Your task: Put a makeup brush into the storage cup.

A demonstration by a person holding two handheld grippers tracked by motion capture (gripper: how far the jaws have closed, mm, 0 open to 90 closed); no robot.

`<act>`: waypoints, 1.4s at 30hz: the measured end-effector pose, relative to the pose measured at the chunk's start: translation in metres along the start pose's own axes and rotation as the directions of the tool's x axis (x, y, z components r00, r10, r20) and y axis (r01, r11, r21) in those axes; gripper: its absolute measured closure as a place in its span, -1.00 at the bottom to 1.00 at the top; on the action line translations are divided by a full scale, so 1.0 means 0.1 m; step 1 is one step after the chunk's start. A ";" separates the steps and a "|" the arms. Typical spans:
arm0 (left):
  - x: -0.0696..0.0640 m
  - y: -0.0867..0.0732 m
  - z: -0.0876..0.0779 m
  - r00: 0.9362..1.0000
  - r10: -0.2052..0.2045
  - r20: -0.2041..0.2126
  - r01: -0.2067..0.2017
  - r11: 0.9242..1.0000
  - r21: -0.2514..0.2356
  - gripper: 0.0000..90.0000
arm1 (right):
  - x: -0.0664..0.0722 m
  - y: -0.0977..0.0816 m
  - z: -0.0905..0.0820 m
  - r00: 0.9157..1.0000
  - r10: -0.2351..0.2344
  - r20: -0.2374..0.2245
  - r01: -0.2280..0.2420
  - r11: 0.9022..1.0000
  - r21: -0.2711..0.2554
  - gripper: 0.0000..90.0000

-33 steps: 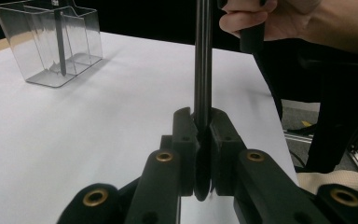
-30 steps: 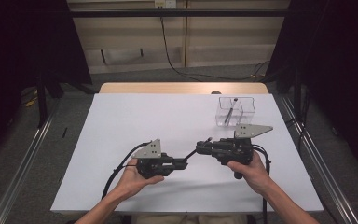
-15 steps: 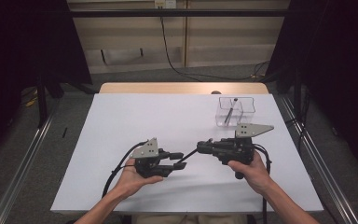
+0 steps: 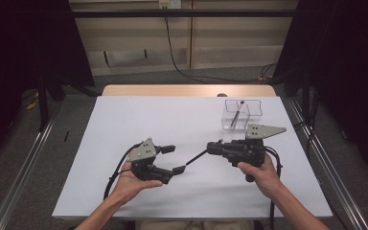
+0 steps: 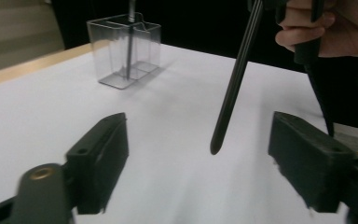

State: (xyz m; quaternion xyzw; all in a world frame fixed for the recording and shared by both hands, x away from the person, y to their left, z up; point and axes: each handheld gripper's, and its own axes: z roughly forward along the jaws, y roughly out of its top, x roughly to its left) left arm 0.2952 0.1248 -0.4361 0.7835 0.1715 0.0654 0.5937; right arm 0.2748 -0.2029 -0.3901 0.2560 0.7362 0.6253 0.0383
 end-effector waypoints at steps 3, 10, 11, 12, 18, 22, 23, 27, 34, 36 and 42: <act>0.04 0.03 -0.09 0.999 -0.003 -0.035 0.003 1.000 -0.013 -0.76 | -0.03 0.00 -0.03 1.000 0.006 0.020 -0.006 1.000 0.002 0.89; 0.07 0.06 -0.26 0.995 -0.047 -0.092 0.045 0.999 -0.026 -0.92 | -0.06 0.01 -0.11 0.998 0.014 0.068 -0.014 1.000 0.004 0.89; 0.07 0.06 -0.28 0.994 -0.047 -0.103 0.045 0.999 -0.020 -0.92 | -0.07 0.01 -0.12 0.997 0.017 0.073 -0.018 1.000 0.006 0.89; 0.06 0.05 -0.30 0.993 -0.049 -0.109 0.048 0.999 -0.014 -0.93 | -0.07 0.01 -0.14 0.996 0.017 0.084 -0.018 1.000 0.008 0.89; 0.07 0.01 -0.42 0.991 -0.031 -0.132 0.028 0.999 -0.030 -0.96 | -0.10 0.01 -0.20 0.991 0.025 0.128 -0.027 1.000 0.014 0.89; 0.12 -0.01 -0.50 0.986 -0.053 -0.158 0.048 0.998 -0.036 -0.96 | -0.14 0.01 -0.23 0.987 0.026 0.159 -0.029 0.999 0.016 0.89; 0.12 -0.02 -0.52 0.985 -0.046 -0.165 0.040 0.998 -0.039 -0.96 | -0.14 0.01 -0.24 0.986 0.028 0.164 -0.031 0.999 0.018 0.89; 0.12 -0.04 -0.59 0.984 -0.041 -0.173 0.035 0.999 -0.036 -0.96 | -0.16 0.03 -0.28 0.983 0.032 0.182 -0.036 0.999 0.016 0.89; 0.15 -0.09 -0.69 0.970 -0.055 -0.235 0.045 0.998 -0.049 -0.96 | -0.18 0.04 -0.33 0.981 0.028 0.192 -0.032 0.999 0.018 0.89; 0.15 -0.11 -0.72 0.965 -0.058 -0.257 0.046 0.998 -0.050 -0.96 | -0.18 0.04 -0.34 0.980 0.028 0.197 -0.032 0.999 0.018 0.89; 0.12 -0.21 -0.85 0.951 -0.055 -0.305 0.044 0.998 -0.042 -0.95 | -0.17 0.04 -0.42 0.974 0.016 0.228 -0.022 0.999 0.026 0.89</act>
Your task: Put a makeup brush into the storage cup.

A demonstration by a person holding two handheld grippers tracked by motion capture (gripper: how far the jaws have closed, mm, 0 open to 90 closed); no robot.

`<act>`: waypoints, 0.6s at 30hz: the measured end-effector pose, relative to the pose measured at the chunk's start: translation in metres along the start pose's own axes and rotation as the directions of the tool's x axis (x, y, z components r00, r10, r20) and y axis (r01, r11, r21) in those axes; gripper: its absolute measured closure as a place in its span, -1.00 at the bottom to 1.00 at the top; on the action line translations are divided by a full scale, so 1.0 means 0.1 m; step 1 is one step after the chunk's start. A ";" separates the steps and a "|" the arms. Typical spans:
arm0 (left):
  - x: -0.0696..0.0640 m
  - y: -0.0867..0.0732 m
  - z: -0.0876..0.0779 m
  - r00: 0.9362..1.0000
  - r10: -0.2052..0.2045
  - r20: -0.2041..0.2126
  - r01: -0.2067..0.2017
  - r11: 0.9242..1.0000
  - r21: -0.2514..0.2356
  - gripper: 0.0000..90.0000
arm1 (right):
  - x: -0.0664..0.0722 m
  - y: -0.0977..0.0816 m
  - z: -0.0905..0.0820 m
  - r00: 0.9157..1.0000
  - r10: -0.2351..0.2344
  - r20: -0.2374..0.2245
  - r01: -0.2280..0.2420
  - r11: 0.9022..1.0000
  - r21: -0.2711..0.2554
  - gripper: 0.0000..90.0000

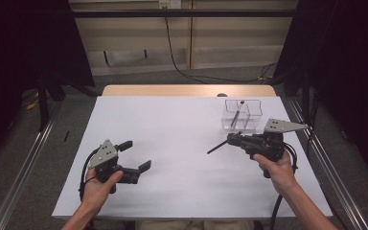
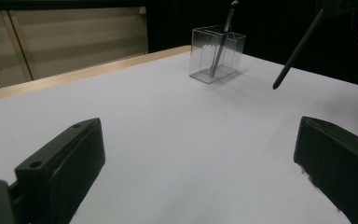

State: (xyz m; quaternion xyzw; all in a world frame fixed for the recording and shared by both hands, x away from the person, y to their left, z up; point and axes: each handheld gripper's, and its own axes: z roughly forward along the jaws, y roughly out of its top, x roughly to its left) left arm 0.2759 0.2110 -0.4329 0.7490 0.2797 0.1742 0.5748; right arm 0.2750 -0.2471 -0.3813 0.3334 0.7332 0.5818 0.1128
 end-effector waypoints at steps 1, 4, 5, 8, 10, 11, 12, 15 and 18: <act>0.01 -0.02 -0.05 1.000 -0.009 -0.010 0.009 1.000 -0.015 -0.95 | 0.00 0.00 -0.02 1.000 0.001 0.006 -0.001 1.000 -0.001 0.89; 0.05 -0.13 -0.16 0.998 -0.042 -0.054 0.041 0.999 -0.030 -0.95 | -0.01 0.00 -0.06 1.000 0.004 0.025 -0.004 1.000 -0.003 0.89; 0.06 -0.17 -0.19 0.997 -0.053 -0.054 0.052 0.998 -0.027 -0.95 | -0.02 0.01 -0.07 0.999 0.007 0.031 -0.007 1.000 -0.004 0.89; 0.09 -0.24 -0.24 0.995 -0.077 -0.067 0.075 0.997 -0.031 -0.95 | -0.05 0.01 -0.10 0.998 0.009 0.058 -0.009 1.000 0.000 0.89; 0.10 -0.23 -0.27 0.994 -0.086 -0.069 0.082 0.995 -0.050 -0.95 | -0.07 0.03 -0.12 0.997 0.007 0.072 -0.008 1.000 0.004 0.89; 0.10 -0.22 -0.28 0.994 -0.089 -0.068 0.084 0.995 -0.062 -0.95 | -0.09 0.04 -0.13 0.997 0.003 0.082 -0.003 1.000 0.004 0.89; 0.10 -0.21 -0.28 0.994 -0.092 -0.065 0.088 0.994 -0.069 -0.95 | -0.10 0.05 -0.15 0.996 0.001 0.093 -0.002 1.000 0.005 0.89; 0.09 -0.19 -0.28 0.993 -0.093 -0.069 0.087 0.993 -0.081 -0.95 | -0.15 0.10 -0.17 0.993 -0.003 0.114 0.003 1.000 0.003 0.89; 0.07 -0.18 -0.26 0.994 -0.083 -0.065 0.078 0.994 -0.080 -0.95 | -0.21 0.13 -0.20 0.991 0.008 0.132 -0.006 1.000 -0.011 0.89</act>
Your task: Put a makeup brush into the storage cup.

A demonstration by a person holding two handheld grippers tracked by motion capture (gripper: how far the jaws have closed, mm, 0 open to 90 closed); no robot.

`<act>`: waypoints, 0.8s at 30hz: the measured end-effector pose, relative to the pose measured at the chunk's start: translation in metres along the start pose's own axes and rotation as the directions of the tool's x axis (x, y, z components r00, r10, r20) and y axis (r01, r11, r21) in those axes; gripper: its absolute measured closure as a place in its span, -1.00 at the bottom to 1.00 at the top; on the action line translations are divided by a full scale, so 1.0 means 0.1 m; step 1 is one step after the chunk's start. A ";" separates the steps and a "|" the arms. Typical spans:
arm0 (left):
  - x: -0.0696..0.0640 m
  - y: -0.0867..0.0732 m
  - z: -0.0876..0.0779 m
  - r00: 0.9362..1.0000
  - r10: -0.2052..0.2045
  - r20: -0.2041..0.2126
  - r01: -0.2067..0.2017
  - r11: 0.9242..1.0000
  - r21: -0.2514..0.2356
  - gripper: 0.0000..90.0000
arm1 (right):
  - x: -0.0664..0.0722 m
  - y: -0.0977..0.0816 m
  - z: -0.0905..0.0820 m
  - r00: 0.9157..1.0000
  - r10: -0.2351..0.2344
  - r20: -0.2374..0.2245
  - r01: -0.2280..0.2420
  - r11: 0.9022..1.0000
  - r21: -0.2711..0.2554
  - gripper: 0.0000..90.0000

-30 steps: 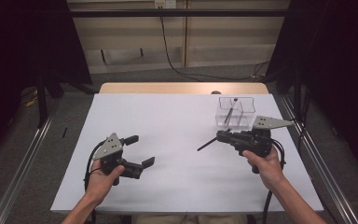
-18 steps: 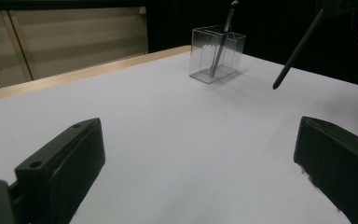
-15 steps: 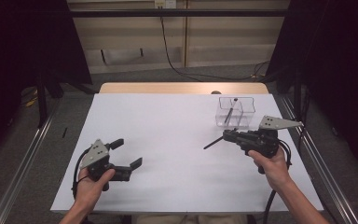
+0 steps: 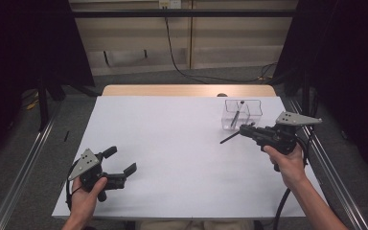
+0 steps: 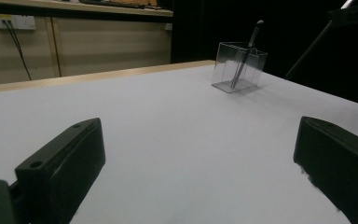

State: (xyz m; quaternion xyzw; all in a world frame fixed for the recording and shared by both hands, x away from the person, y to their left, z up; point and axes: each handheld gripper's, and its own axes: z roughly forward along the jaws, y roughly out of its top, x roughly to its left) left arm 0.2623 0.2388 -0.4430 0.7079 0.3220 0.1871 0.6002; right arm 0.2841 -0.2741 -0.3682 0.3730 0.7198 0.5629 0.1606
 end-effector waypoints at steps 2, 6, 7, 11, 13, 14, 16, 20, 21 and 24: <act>0.00 0.00 0.01 1.000 -0.003 0.001 0.003 1.000 0.001 -0.95 | -0.04 0.02 -0.01 1.000 0.002 0.011 -0.002 1.000 -0.014 0.89; 0.00 -0.02 0.01 1.000 -0.001 -0.003 0.001 1.000 0.010 -0.95 | -0.07 0.10 -0.03 0.999 -0.016 0.036 0.017 1.000 -0.015 0.89; 0.00 -0.02 0.00 1.000 0.004 -0.003 -0.004 1.000 0.012 -0.95 | -0.08 0.12 -0.03 0.999 -0.018 0.045 0.019 1.000 -0.015 0.89; -0.01 -0.01 0.02 1.000 0.016 -0.020 -0.016 0.999 0.030 -0.95 | -0.12 0.23 -0.03 0.997 -0.030 0.069 0.031 0.999 -0.016 0.89; -0.04 0.00 0.05 1.000 0.012 -0.008 -0.012 0.999 0.031 -0.95 | -0.17 0.29 -0.01 0.996 -0.031 0.087 0.032 0.999 -0.014 0.89; -0.05 0.00 0.06 1.000 0.014 0.002 -0.014 1.000 0.028 -0.95 | -0.18 0.31 0.00 0.995 -0.030 0.093 0.031 0.999 -0.011 0.89; -0.06 0.00 0.07 1.000 0.026 0.005 -0.026 0.999 0.029 -0.95 | -0.22 0.36 0.02 0.993 -0.033 0.109 0.034 0.999 -0.010 0.89; -0.05 -0.01 0.06 1.000 0.022 0.011 -0.022 0.999 0.024 -0.95 | -0.28 0.45 0.05 0.987 -0.024 0.158 0.024 1.000 0.000 0.89; -0.05 -0.01 0.05 1.000 0.022 0.009 -0.022 0.999 0.025 -0.95 | -0.29 0.47 0.06 0.986 -0.026 0.164 0.026 1.000 0.005 0.89; -0.04 -0.01 0.04 1.000 0.024 0.006 -0.024 0.999 0.024 -0.95 | -0.31 0.52 0.09 0.983 -0.031 0.180 0.031 1.000 0.004 0.89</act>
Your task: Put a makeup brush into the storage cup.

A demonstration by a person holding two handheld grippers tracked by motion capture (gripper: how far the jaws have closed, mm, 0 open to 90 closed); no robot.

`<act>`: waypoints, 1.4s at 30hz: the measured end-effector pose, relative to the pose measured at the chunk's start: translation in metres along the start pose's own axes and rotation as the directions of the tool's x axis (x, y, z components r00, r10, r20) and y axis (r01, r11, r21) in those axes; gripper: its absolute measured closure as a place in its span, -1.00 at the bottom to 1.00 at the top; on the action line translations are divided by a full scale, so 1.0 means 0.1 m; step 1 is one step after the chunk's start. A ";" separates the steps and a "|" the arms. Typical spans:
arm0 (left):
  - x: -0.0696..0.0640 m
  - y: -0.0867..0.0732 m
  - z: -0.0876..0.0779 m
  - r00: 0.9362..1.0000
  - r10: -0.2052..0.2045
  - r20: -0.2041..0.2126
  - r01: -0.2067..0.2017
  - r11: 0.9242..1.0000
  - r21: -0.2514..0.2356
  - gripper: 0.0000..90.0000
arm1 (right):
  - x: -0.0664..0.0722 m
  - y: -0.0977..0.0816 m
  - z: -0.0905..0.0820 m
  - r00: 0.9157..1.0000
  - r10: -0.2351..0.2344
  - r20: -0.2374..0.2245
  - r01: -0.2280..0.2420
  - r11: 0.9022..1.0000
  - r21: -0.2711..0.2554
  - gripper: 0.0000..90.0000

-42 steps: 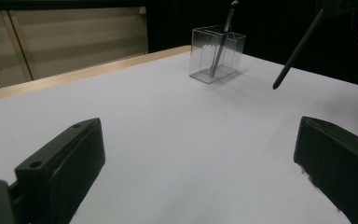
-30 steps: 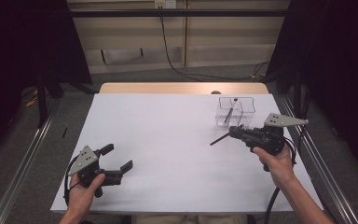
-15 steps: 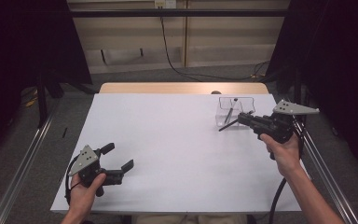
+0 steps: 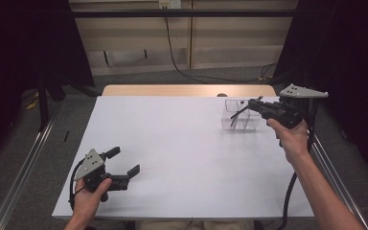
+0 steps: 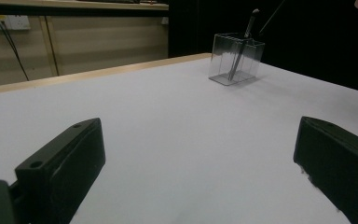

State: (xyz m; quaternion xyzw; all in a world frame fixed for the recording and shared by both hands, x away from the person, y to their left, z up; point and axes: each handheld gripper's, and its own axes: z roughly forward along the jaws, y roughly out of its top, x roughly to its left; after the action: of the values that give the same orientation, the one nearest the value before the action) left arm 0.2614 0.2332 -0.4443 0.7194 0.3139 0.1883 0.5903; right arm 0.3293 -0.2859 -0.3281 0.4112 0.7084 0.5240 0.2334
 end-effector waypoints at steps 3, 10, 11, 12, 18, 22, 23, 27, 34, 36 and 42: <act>0.00 0.00 0.00 1.000 0.003 -0.001 -0.003 1.000 0.001 -0.95 | -0.01 0.03 0.04 1.000 -0.002 0.015 0.002 1.000 0.002 0.89; 0.00 -0.01 -0.01 1.000 0.007 -0.010 -0.007 1.000 0.008 -0.95 | -0.04 0.03 0.18 0.999 -0.008 0.052 0.007 1.000 0.018 0.89; 0.00 -0.01 -0.01 1.000 0.005 -0.011 -0.005 1.000 0.007 -0.95 | -0.04 0.03 0.20 0.998 -0.013 0.059 0.012 1.000 0.024 0.89; 0.00 -0.02 -0.01 1.000 0.003 -0.010 -0.003 1.000 0.007 -0.95 | -0.05 0.03 0.22 0.998 -0.014 0.063 0.013 1.000 0.027 0.89; 0.00 -0.02 -0.01 1.000 0.006 -0.009 -0.006 1.000 0.008 -0.95 | -0.03 0.06 0.31 0.997 -0.029 0.076 0.027 0.999 0.034 0.89; 0.01 -0.02 -0.01 1.000 0.008 -0.009 -0.008 1.000 0.009 -0.95 | -0.03 0.07 0.35 0.995 -0.041 0.096 0.037 0.998 0.044 0.89; 0.01 -0.02 -0.01 1.000 0.007 -0.008 -0.007 1.000 0.008 -0.95 | -0.03 0.07 0.35 0.994 -0.044 0.102 0.039 0.998 0.045 0.89; 0.01 -0.02 -0.01 1.000 0.006 -0.009 -0.006 1.000 0.009 -0.95 | -0.06 0.06 0.40 0.993 -0.042 0.106 0.037 0.998 0.052 0.89; 0.01 -0.02 -0.01 1.000 0.007 -0.013 -0.007 1.000 0.008 -0.95 | -0.06 0.03 0.48 0.992 -0.050 0.115 0.042 0.997 0.072 0.89; 0.02 -0.01 -0.01 1.000 0.011 -0.015 -0.011 1.000 0.010 -0.95 | -0.06 0.02 0.50 0.992 -0.052 0.118 0.042 0.996 0.083 0.89; 0.02 -0.01 0.00 1.000 0.014 -0.013 -0.014 1.000 0.010 -0.95 | -0.05 -0.01 0.57 0.991 -0.056 0.122 0.044 0.994 0.102 0.89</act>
State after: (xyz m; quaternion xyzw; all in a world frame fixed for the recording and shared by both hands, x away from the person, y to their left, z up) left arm 0.2625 0.2353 -0.4457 0.7233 0.3139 0.1955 0.5832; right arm 0.3751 -0.2591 -0.3494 0.4365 0.7275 0.4555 0.2696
